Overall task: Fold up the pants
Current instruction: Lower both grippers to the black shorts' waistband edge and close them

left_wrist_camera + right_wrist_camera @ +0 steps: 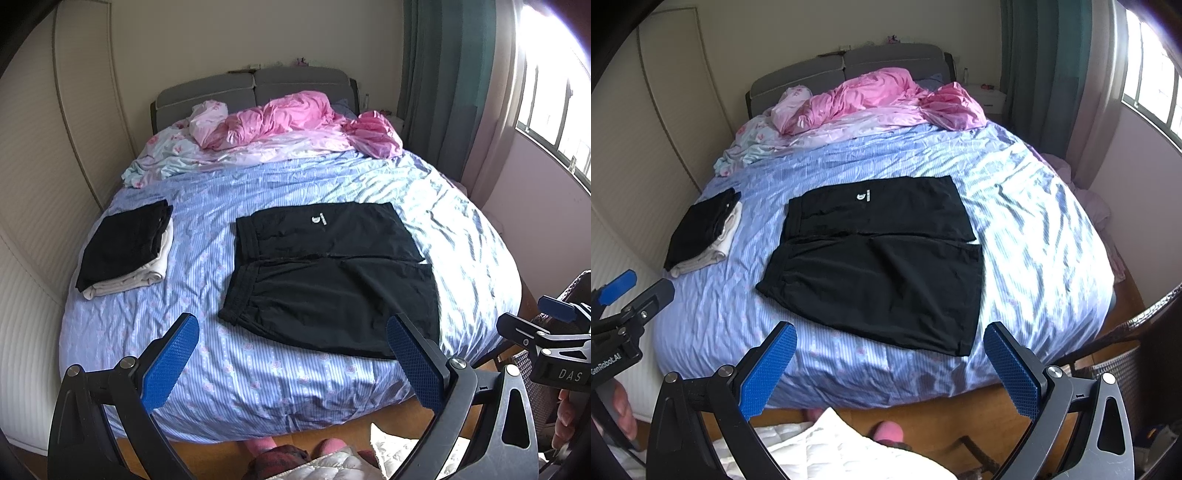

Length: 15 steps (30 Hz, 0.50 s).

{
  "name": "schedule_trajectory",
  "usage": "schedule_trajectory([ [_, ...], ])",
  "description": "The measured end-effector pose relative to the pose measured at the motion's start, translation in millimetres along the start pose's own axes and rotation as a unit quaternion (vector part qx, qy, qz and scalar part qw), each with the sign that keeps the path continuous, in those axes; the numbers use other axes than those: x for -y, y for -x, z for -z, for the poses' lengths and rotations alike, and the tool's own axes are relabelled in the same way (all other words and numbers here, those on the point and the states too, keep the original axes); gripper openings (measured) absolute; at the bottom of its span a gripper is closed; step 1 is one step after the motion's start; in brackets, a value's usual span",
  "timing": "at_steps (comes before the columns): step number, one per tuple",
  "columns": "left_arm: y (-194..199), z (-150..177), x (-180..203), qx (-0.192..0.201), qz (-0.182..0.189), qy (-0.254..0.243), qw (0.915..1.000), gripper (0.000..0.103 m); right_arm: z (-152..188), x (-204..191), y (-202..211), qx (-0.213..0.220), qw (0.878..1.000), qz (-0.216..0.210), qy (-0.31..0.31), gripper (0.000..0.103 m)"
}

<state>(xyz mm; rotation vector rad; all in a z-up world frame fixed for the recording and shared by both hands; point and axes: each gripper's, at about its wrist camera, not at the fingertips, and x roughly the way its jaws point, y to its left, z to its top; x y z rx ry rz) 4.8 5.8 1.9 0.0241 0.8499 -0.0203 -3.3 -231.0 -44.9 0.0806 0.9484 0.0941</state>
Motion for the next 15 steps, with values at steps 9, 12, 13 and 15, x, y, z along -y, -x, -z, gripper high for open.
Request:
schedule_trajectory([
  [9,-38,1,-37,-0.026,-0.041,-0.015,0.9987,0.103,-3,-20,-42,-0.041,0.999,0.003,-0.014,0.103],
  [12,-63,-2,-57,-0.046,-0.036,-0.015,0.9982,0.103,-5,-27,-65,-0.058,0.998,0.008,-0.035,0.103],
  [13,-72,-4,-63,-0.053,-0.030,-0.012,0.9981,0.103,-7,-29,-71,-0.064,0.997,0.009,-0.044,0.103],
  [15,-89,-5,-76,-0.062,-0.017,-0.007,0.9979,0.103,-9,-31,-90,-0.075,0.995,0.010,-0.070,0.103],
])
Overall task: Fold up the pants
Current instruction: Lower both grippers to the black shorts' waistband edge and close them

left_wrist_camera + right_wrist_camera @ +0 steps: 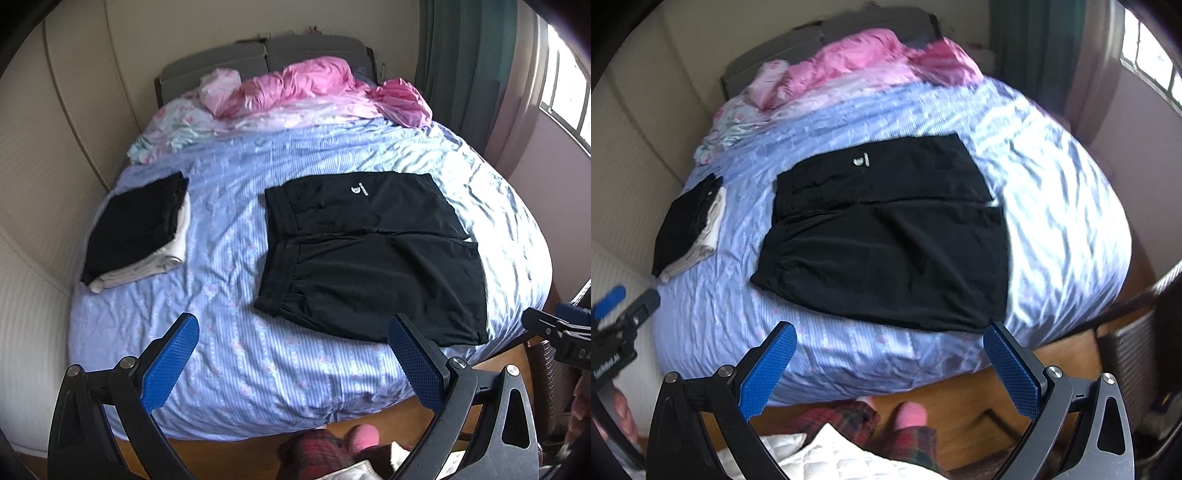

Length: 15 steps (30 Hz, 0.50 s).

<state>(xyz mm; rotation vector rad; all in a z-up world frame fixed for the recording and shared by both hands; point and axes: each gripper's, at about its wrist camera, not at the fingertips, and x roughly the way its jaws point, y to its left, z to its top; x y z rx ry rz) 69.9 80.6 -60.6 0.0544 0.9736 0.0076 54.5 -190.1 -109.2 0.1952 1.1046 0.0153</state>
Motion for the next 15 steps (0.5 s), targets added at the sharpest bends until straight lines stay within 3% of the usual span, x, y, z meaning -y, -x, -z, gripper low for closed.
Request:
schedule_trajectory([
  [9,-101,-10,-29,-0.074,0.056,-0.009,0.9957,0.103,3,-9,-74,-0.035,0.995,0.041,-0.085,0.103],
  [15,-166,-4,-32,-0.140,0.094,0.031,0.9852,0.103,22,2,-124,-0.044,0.985,0.047,-0.160,0.103],
])
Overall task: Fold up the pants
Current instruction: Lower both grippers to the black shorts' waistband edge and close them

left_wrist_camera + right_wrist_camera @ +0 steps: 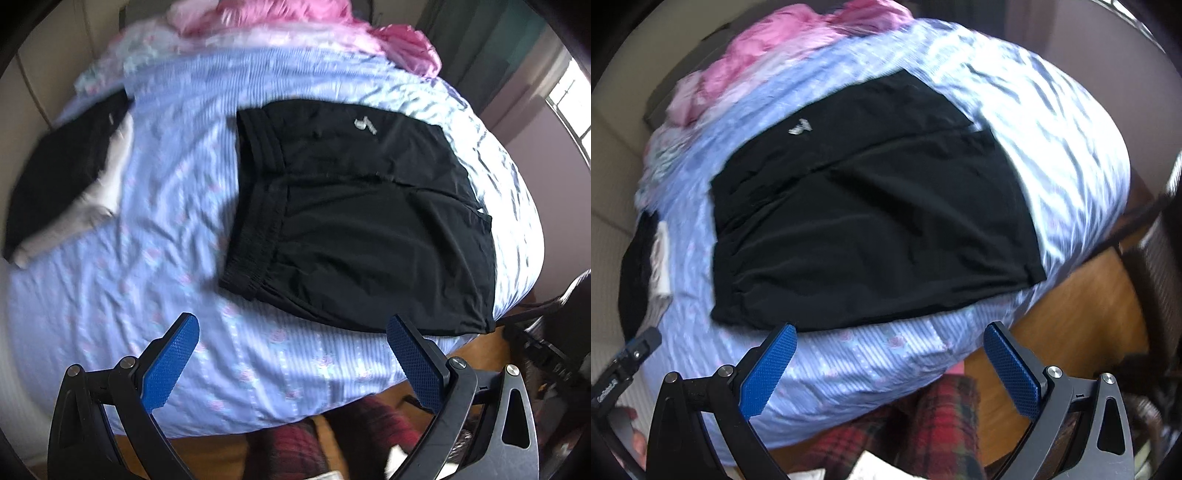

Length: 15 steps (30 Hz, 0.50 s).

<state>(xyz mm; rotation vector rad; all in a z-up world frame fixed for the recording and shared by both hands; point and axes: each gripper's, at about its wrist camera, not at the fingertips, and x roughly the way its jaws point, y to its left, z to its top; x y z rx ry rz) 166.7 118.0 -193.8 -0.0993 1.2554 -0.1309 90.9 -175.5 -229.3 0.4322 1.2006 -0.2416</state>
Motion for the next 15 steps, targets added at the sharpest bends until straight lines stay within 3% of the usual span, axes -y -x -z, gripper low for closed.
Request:
schedule_trajectory([
  [3,-29,-4,-4,-0.020,0.004,0.018,0.9996,0.103,0,9,-29,-0.011,1.000,0.002,-0.024,0.103],
  [10,-93,-1,3,-0.055,-0.013,0.000,0.9984,0.102,2,34,-90,-0.030,0.997,0.023,-0.072,0.102],
  [15,-122,-2,0,-0.071,-0.002,0.029,0.9971,0.101,3,54,-124,-0.040,0.993,0.026,-0.110,0.102],
])
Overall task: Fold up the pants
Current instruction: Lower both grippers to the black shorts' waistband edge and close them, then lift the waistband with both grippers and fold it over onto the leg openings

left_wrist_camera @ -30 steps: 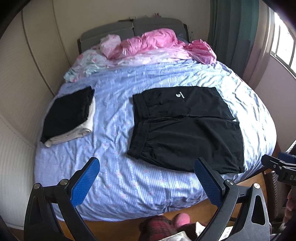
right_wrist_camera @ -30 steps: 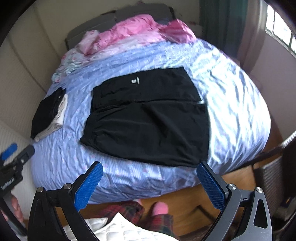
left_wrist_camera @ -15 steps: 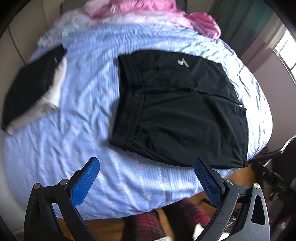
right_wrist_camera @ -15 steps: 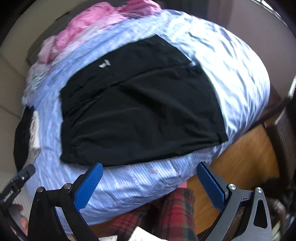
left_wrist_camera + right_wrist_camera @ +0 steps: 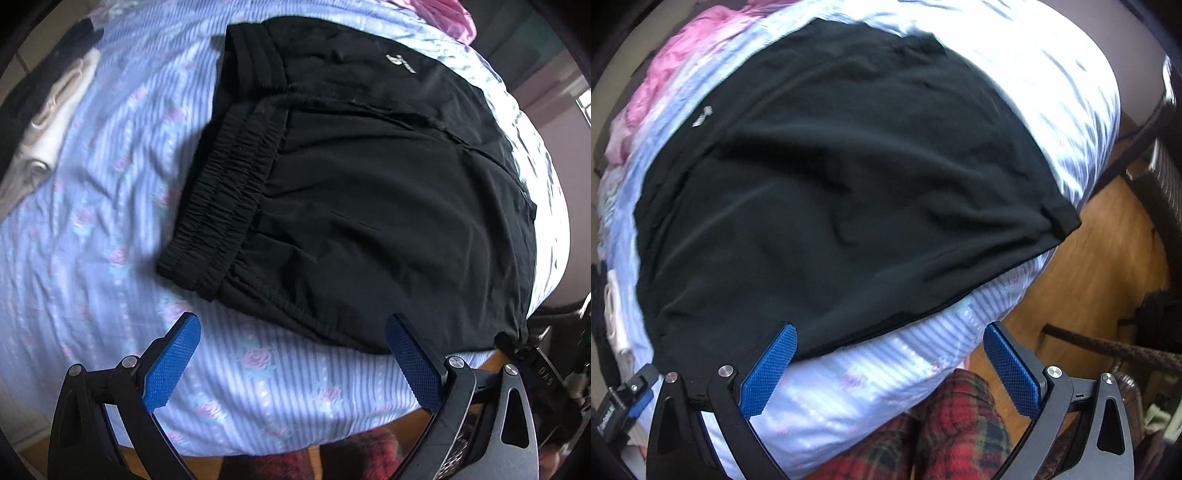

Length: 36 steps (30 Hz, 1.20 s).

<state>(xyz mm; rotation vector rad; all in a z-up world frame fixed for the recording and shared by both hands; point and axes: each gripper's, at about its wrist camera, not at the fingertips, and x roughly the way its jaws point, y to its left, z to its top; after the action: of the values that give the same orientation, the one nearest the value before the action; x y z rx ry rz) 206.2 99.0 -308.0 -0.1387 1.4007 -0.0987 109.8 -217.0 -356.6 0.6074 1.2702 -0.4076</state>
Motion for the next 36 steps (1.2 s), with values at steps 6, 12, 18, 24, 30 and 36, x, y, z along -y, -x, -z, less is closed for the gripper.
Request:
schedule_trajectory([
  [6,-27,-4,-8,-0.019,0.006,0.043,0.9989,0.095,-10,22,-35,-0.019,0.997,-0.021,-0.072,0.098],
  [12,-45,4,-8,-0.039,0.031,0.076,0.9959,0.077,-14,21,-52,-0.037,0.994,-0.041,-0.098,0.088],
  [18,-34,0,-8,-0.036,0.050,0.078,0.9950,0.018,-24,11,-36,-0.035,0.997,-0.028,-0.057,0.038],
  [24,-5,-1,-2,-0.018,0.046,0.073,0.9961,0.009,-43,0,9,0.002,0.999,-0.037,-0.009,0.007],
  [30,45,-7,4,0.013,0.043,0.070,0.9965,0.009,-76,-31,85,0.067,0.995,-0.056,0.044,0.007],
  [36,90,-38,17,0.065,0.045,0.078,0.9938,0.009,-112,-42,127,0.115,0.987,-0.087,0.073,0.007],
])
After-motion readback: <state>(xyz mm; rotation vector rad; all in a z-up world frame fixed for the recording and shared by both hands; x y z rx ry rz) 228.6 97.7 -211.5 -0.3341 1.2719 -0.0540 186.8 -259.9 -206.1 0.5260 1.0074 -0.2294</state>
